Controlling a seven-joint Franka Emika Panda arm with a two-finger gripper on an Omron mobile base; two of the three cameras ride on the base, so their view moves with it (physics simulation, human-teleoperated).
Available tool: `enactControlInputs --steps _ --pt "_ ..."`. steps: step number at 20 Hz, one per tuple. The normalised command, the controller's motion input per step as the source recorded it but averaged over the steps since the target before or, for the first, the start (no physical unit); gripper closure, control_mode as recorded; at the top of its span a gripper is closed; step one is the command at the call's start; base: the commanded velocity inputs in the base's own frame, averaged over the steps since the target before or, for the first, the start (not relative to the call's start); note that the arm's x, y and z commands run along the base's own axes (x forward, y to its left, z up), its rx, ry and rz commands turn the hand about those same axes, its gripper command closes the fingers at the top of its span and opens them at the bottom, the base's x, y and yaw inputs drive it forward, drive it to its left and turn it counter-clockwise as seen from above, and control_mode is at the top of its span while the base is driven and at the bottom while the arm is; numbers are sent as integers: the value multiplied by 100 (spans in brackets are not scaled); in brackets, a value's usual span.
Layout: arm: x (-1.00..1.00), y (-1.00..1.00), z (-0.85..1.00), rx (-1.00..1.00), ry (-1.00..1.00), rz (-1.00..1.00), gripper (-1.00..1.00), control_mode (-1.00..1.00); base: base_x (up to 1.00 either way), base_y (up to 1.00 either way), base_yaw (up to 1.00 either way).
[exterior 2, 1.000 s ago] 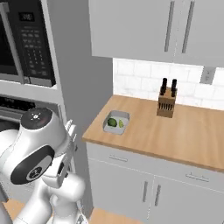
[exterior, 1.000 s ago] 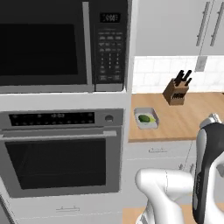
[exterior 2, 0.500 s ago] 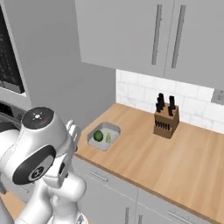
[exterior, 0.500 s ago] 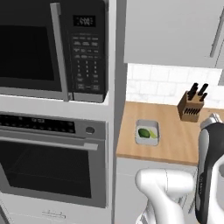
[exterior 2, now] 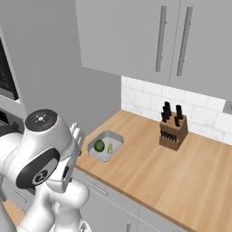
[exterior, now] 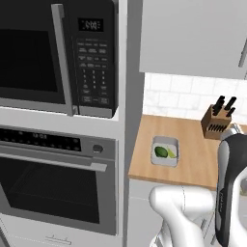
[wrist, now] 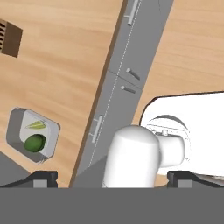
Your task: Take the meat container that has the fish and place it on the second highest rack of the freezer. Then take the vegetable container that has the lemon wedge and avocado and place it on the highest rack of the freezer.
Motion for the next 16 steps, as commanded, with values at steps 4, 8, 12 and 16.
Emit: enactControlInputs --steps 4,8,12,16 --pt "54 -7 -11 7 0 4 -100 -100 5 0 1" --pt "100 -2 -54 1 6 7 -100 -100 0 0 0" --pt "81 15 -81 0 0 20 -100 -100 0 0 0" --pt "36 56 -97 -3 0 15 -100 -100 0 0 0"
